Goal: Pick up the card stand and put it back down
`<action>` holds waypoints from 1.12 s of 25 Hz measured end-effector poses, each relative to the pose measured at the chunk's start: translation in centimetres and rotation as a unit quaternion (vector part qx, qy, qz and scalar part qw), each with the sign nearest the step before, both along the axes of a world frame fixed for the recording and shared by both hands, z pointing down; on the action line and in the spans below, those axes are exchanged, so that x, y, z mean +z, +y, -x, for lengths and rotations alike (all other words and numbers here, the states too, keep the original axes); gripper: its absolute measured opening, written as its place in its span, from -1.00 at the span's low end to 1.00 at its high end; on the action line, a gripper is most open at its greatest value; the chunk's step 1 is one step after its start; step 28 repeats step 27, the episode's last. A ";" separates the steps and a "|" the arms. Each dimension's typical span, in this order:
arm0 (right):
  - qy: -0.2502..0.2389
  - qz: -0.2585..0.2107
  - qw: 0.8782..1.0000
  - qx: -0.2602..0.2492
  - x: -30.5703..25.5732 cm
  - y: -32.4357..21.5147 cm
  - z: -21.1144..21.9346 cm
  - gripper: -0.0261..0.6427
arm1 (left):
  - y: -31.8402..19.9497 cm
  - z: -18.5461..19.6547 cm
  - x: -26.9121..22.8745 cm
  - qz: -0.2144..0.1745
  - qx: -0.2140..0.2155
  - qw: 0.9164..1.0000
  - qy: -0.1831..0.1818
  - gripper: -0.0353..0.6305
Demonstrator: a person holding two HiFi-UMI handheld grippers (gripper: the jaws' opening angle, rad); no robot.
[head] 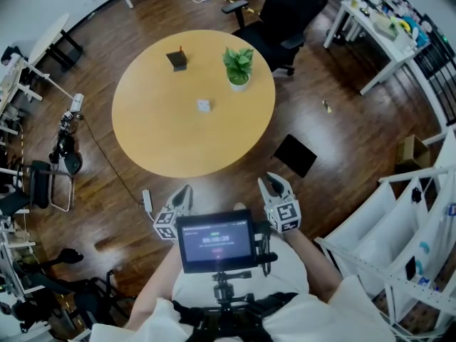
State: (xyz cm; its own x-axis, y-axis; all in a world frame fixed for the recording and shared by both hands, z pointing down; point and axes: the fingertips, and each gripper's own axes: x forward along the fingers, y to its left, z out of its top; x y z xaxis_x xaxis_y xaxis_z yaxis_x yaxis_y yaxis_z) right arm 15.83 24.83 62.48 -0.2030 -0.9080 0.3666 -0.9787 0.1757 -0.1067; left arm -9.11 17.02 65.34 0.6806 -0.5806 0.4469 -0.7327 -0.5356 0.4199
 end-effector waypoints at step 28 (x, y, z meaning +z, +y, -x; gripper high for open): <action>0.009 0.003 1.000 -0.017 0.1 -0.5 -0.1 -0.67 | 1.2 -2.3 3.7 0.018 0.077 0.997 0.010 -0.89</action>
